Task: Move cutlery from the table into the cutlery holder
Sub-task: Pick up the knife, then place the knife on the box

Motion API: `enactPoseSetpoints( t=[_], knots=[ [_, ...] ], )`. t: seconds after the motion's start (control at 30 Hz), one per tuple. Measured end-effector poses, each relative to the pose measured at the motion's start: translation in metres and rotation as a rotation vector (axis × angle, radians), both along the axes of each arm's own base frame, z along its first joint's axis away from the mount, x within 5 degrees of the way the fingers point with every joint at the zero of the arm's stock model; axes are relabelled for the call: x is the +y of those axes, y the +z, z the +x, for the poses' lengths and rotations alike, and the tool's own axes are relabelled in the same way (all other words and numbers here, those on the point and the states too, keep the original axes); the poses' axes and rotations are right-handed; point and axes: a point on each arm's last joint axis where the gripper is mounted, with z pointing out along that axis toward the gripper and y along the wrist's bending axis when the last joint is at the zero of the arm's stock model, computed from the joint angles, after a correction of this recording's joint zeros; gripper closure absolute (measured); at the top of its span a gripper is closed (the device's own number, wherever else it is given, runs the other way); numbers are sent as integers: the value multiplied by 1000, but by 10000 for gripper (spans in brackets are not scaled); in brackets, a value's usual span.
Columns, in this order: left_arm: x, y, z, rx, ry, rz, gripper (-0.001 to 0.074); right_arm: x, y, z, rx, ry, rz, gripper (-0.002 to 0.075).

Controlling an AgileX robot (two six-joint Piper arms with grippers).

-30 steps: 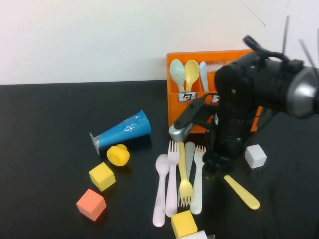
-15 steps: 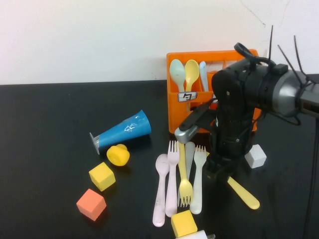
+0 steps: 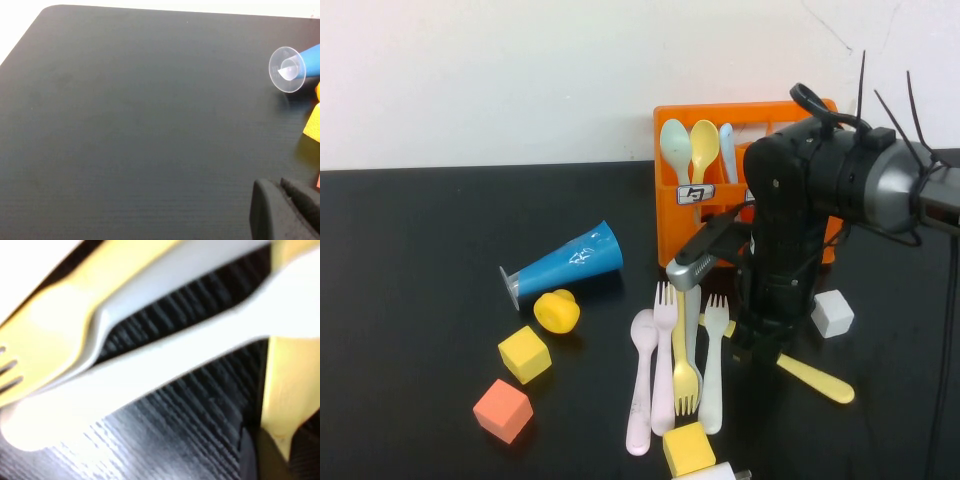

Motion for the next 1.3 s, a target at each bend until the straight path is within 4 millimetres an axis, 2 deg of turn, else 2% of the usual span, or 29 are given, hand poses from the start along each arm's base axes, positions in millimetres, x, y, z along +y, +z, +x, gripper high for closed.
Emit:
enactPoseSetpoints(
  t=[0.23,0.5,0.7,0.9,1.3],
  knots=[
    [0,0,0,0,-1,2,736,-1,-1,-6,27,-22,13,622],
    [0,0,0,0,-1,2,736,-19,5,-36,-57,-123,88,622],
    [0,0,0,0,-1,2,736,-32,18,-56,-161,-194,162,622],
    [0,0,0,0,-1,2,736,-45,16,-76,-257,-255,252,622],
    [0,0,0,0,-1,2,736,-66,33,-105,-587,-403,581,622]
  ],
)
